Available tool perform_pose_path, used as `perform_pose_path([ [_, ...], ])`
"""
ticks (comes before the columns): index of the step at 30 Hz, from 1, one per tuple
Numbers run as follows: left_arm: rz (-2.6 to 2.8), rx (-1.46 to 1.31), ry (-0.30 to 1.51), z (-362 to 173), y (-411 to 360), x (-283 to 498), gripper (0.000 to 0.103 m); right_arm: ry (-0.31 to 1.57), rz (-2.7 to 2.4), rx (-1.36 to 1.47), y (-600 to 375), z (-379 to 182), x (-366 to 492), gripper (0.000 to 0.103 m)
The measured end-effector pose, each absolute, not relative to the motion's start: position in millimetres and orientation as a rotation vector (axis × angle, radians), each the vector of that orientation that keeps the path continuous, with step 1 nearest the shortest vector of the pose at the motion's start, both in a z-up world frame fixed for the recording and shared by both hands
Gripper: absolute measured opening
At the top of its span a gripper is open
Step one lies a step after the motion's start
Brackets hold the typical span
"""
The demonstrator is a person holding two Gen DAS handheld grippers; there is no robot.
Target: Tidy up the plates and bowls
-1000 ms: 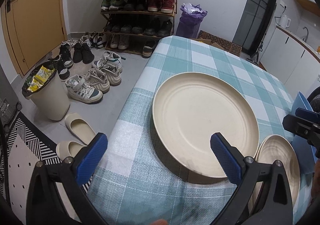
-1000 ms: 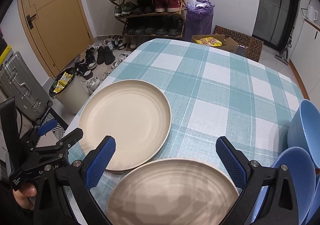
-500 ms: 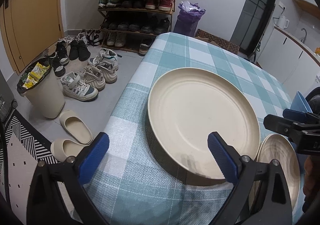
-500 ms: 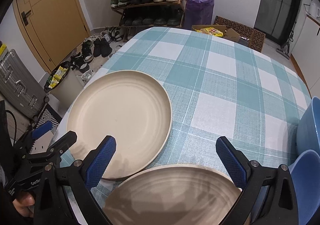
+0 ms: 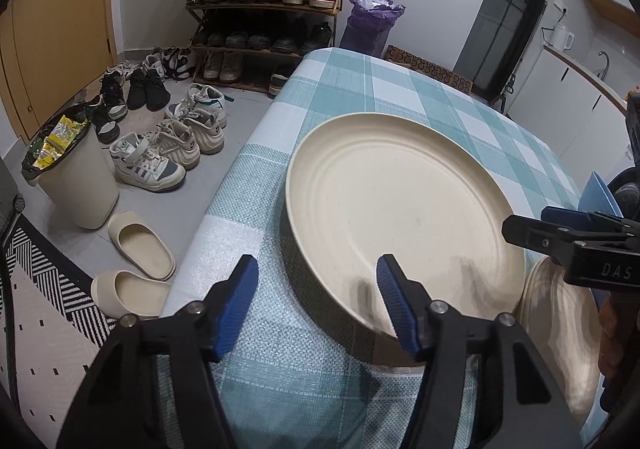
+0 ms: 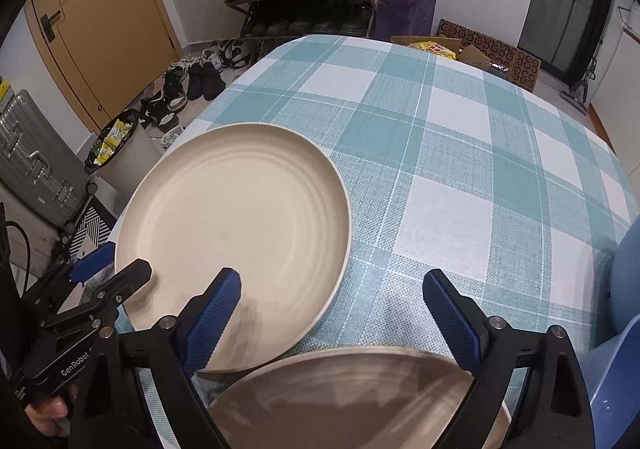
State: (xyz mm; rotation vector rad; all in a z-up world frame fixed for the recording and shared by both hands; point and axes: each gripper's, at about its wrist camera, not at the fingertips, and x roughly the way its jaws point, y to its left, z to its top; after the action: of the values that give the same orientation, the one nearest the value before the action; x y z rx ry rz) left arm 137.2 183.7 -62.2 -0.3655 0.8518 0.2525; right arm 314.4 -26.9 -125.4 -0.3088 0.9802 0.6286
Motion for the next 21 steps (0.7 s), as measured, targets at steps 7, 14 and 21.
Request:
perform_pose_path([
  [7, 0.246, -0.366, 0.853, -64.2, 183.6, 137.9, 0.045, 1.008, 0.649, -0.312, -21.1, -134.0, 317.7, 0.073],
  [14, 0.225, -0.376, 0.848, -65.0, 183.0, 137.7, 0.035, 1.032, 0.659, -0.319, -16.4, -142.4, 320.7, 0.060],
  [21, 0.215, -0.372, 0.846, -65.3, 181.8, 138.3, 0.033, 1.058, 0.665, -0.306, -14.8, -147.2, 323.9, 0.052],
])
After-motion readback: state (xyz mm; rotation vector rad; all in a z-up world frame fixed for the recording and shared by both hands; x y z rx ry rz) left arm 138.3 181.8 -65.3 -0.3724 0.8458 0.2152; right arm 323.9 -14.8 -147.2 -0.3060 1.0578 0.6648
